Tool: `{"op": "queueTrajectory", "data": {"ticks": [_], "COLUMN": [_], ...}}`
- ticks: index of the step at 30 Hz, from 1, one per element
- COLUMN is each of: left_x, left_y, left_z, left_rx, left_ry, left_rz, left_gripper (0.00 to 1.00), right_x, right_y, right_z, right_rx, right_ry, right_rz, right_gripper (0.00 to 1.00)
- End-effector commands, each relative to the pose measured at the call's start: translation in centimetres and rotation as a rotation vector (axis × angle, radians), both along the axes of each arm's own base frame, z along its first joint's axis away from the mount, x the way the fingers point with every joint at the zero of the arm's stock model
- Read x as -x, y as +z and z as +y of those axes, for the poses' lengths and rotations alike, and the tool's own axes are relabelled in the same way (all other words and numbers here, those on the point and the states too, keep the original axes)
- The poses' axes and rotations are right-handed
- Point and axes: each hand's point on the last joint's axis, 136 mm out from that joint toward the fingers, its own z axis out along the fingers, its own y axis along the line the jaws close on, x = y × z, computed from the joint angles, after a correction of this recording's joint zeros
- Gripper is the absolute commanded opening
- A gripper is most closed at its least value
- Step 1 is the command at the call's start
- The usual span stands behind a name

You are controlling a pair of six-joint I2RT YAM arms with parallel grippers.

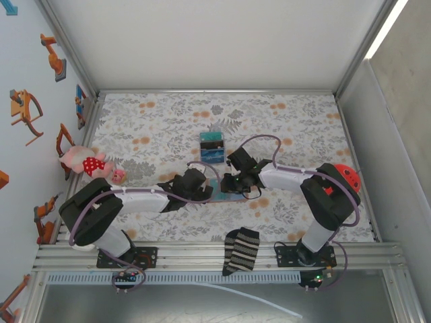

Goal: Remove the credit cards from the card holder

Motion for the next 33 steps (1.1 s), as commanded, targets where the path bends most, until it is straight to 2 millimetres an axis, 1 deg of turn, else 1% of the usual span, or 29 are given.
{"op": "queueTrajectory", "data": {"ticks": [1, 9, 15, 22, 27, 33], "left_x": [0.1, 0.2, 0.4, 0.6, 0.5, 0.6], "left_y": [0.1, -0.1, -0.6, -0.7, -0.5, -0.5], "left_z": [-0.3, 0.0, -0.1, 0.5, 0.3, 0.0], "left_rx": [-0.028, -0.052, -0.095, -0.137, -0.138, -0.147], "left_ry": [-0.012, -0.011, -0.017, -0.013, -0.013, -0.021], "left_rz": [0.009, 0.020, 0.033, 0.036, 0.030, 0.031], "left_gripper": [0.97, 0.97, 0.97, 0.97, 0.97, 0.97], "right_x": [0.2, 0.4, 0.5, 0.1, 0.1, 0.2], "right_y": [-0.9, -1.4, -1.3, 0.4, 1.3, 1.9], "right_z": [-0.1, -0.2, 0.5, 1.1, 1.3, 1.6], "right_rx": [-0.009, -0.025, -0.124, -0.269, -0.310, -0.345], "right_ry": [-0.015, -0.032, -0.046, -0.060, -0.046, -0.036], "right_rz": [0.033, 0.052, 0.075, 0.061, 0.041, 0.030], "right_gripper": [0.20, 0.20, 0.19, 0.19, 0.17, 0.15]}}
